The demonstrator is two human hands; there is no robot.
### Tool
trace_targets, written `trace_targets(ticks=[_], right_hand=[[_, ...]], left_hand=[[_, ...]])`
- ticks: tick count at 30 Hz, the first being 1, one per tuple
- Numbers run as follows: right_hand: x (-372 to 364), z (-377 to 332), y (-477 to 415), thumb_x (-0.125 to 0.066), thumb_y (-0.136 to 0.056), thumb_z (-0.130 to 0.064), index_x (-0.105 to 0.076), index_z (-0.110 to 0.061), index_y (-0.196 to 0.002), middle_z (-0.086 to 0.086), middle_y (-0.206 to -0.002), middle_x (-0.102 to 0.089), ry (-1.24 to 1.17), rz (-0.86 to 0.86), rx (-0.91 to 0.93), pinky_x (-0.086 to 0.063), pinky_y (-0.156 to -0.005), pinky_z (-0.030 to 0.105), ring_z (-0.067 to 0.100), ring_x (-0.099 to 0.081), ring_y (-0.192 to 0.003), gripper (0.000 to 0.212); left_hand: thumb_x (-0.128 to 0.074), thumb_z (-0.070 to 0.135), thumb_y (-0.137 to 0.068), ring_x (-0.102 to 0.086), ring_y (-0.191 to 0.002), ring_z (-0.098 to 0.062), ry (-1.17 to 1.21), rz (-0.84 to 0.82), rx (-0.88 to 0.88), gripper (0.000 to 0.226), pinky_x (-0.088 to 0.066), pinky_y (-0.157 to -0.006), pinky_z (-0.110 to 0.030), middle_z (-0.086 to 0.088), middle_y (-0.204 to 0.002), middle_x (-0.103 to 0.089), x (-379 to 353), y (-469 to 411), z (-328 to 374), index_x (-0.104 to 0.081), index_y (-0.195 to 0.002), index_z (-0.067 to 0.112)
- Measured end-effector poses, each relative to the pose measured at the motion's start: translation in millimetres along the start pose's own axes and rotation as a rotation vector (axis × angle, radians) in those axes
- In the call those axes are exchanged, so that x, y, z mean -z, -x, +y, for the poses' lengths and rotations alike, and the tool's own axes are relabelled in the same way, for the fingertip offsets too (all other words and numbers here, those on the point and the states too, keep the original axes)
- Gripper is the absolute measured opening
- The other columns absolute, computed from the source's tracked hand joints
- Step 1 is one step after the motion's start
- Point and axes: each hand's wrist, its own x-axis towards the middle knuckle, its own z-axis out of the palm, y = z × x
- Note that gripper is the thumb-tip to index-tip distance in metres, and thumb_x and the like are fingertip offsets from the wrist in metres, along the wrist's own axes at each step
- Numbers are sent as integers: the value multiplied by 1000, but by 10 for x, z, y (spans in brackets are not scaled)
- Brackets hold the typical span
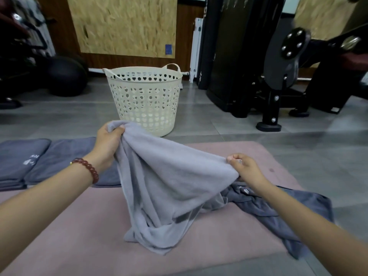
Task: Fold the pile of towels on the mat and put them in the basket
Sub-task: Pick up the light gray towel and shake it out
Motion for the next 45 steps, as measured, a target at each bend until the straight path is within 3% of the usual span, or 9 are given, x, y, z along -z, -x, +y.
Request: trace_targets(ticks=[7,10,14,18,20,24,30,34,45], right_hand=[[369,-186,173,-81,-68,-30,-63,-16,-72,6,-59,-49,346,-525,-36,-35,-47,26,19,-44,-51,24],[521,-371,32,-63,-88,-9,-55,-11,-68,-3,-50,-46,367,-334,12,-32,-41,17,8,-43,-41,22],[647,-601,-410,-47,-97,-14,-56,-4,-90,11,-74,-54,378,-25,-57,-37,-35,22,20,-59,-44,15],[582,-1384,-1135,-53,-92,-17,-55,-4,-85,16,-95,-62,398,223,-66,-49,-67,29,30,-63,-81,14],[609,-2040,-1437,-50,-91,-15,-53,-5,-93,8,-84,-53,276,306,2,-44,-62,24,21,-54,-74,10],[882,-3552,-1670,-33,-98,-6,-44,-5,-93,13,-94,-42,-294,436,189,-41,-82,38,27,-45,-86,12],[1347,-5185,-1104,-26,-103,-17,-47,0,-114,14,-99,-49,-57,816,793,-28,-70,30,27,-48,-91,30],[1507,-5359,-1015,-31,-101,-16,-48,-12,-98,9,-92,-51,-81,884,919,-33,-70,32,25,-49,-85,17],[1405,-3965,-991,-39,-99,-26,-60,-11,-100,14,-102,-62,262,849,544,-34,-70,32,33,-56,-96,26]], left_hand=[[-48,5,-90,-57,-78,-19,-101,-86,135,18,-46,-63,-26,-10,-87,-62,31,-117,-158,-63,-100,9],[-48,11,-95,-61,-98,-28,-99,-170,133,22,-49,-87,-35,-16,-108,-64,46,-259,-97,-61,-110,1],[-48,14,-97,-55,-98,-25,-316,-230,-40,20,-41,-84,-30,-14,-106,-60,-86,-510,314,-60,-104,-1],[-44,11,-97,-55,-109,-30,-211,-77,-110,24,-44,-95,-37,-16,-114,-60,-492,-892,1093,-63,-107,1],[-43,13,-98,-53,-116,-34,-135,8,-187,27,-42,-100,-41,-20,-122,-58,-655,-1165,1694,-62,-111,-2],[-38,10,-98,-52,-117,-36,-24,157,-429,31,-41,-96,-36,-21,-123,-58,-678,-1607,3089,-60,-117,-2],[-34,24,-102,-55,-105,-38,-138,402,-743,34,-36,-78,-32,-22,-116,-59,-375,-1585,4552,-59,-117,8],[-33,31,-101,-56,-99,-38,-260,449,-831,37,-39,-75,-35,-21,-112,-62,-188,-1574,4739,-61,-112,10],[-45,26,-98,-57,-97,-34,-274,225,-695,30,-33,-71,-29,-18,-95,-63,-300,-1262,3374,-66,-101,4]])
